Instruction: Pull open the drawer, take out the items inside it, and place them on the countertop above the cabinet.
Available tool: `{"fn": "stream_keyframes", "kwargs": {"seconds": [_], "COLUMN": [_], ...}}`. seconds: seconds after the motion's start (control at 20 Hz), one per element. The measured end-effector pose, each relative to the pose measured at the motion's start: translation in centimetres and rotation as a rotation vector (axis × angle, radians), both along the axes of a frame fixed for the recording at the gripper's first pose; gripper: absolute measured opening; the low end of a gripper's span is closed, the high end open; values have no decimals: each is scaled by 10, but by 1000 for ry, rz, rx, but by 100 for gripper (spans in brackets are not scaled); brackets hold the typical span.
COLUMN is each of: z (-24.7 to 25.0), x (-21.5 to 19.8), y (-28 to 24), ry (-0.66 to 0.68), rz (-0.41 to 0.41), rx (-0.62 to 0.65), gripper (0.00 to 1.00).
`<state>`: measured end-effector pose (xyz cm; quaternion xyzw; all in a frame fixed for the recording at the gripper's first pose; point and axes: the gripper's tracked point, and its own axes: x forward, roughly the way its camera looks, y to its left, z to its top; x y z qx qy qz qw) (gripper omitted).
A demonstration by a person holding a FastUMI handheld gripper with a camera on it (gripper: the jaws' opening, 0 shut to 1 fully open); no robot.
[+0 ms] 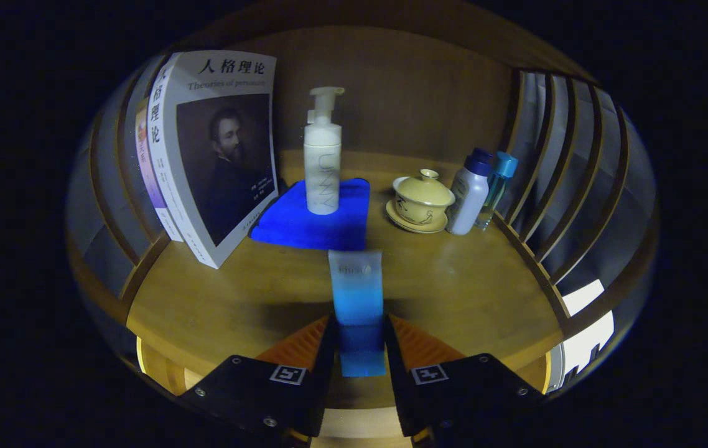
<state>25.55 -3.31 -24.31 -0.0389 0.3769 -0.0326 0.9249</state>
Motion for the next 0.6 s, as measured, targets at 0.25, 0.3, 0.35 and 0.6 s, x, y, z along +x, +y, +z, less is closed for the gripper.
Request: {"fn": "stream_keyframes", "kwargs": {"seconds": [0.25, 0.3, 0.35, 0.6], "z": [53, 70, 90, 170], "x": [-20, -28, -40, -116], "y": [20, 22, 26, 35], "ry": [-201, -271, -341, -596], "rz": [54, 50, 50, 78], "rx": [11, 20, 39, -13], "gripper": [96, 96, 95, 95]}}
